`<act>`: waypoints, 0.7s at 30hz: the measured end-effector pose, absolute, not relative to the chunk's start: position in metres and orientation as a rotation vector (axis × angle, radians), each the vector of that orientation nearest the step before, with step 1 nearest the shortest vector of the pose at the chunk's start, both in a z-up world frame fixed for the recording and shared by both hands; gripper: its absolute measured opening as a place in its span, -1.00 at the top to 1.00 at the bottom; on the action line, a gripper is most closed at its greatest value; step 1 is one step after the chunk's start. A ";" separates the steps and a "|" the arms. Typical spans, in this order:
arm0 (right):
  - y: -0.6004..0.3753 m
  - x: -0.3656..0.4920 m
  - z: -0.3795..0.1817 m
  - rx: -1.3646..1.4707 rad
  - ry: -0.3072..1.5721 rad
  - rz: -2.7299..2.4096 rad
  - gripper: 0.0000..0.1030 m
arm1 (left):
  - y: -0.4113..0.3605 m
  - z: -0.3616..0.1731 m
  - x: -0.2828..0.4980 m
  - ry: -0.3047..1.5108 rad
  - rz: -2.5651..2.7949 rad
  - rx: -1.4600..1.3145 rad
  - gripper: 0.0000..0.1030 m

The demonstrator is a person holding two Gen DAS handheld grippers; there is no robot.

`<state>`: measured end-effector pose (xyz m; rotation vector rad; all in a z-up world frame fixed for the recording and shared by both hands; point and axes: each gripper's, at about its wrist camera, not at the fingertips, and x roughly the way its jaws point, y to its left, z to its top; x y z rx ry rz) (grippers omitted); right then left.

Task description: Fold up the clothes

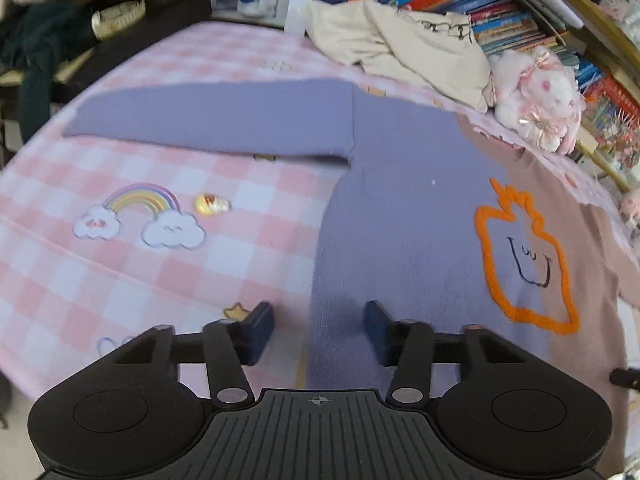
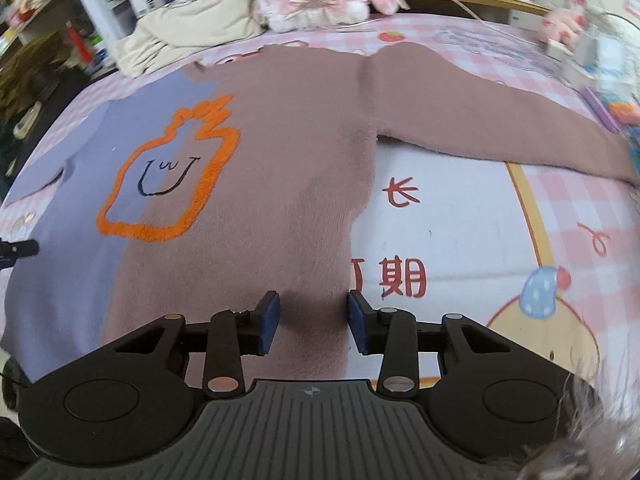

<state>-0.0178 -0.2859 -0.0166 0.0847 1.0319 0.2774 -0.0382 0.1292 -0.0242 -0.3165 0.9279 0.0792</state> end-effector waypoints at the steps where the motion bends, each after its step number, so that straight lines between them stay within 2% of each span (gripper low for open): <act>1: -0.285 -0.018 -0.017 0.094 1.024 0.261 0.46 | 0.129 -0.024 -0.035 0.935 0.053 -0.326 0.50; 2: -0.285 -0.018 -0.018 0.104 1.016 0.245 0.48 | 0.128 -0.024 -0.030 0.943 0.032 -0.328 0.63; 3: -0.284 -0.019 -0.018 0.113 1.009 0.229 0.58 | 0.124 -0.025 -0.028 0.946 0.023 -0.315 0.65; 5: -0.283 -0.020 -0.020 0.132 0.993 0.197 0.70 | 0.117 -0.026 -0.022 0.944 0.017 -0.247 0.89; 7: -0.281 -0.017 -0.021 0.153 0.978 0.175 0.78 | 0.117 -0.026 -0.017 0.936 0.014 -0.234 0.90; 14: -0.264 0.012 -0.022 0.134 0.954 0.179 0.78 | 0.126 -0.027 0.000 0.905 0.027 -0.248 0.90; 17: -0.258 0.013 -0.023 0.103 0.947 0.187 0.77 | 0.127 -0.026 0.001 0.913 0.024 -0.246 0.89; 19: -0.259 0.010 -0.023 0.106 0.952 0.194 0.68 | 0.128 -0.026 -0.002 0.920 0.020 -0.249 0.84; 21: -0.258 0.006 -0.022 0.103 0.951 0.196 0.44 | 0.131 -0.026 -0.008 0.930 0.012 -0.265 0.84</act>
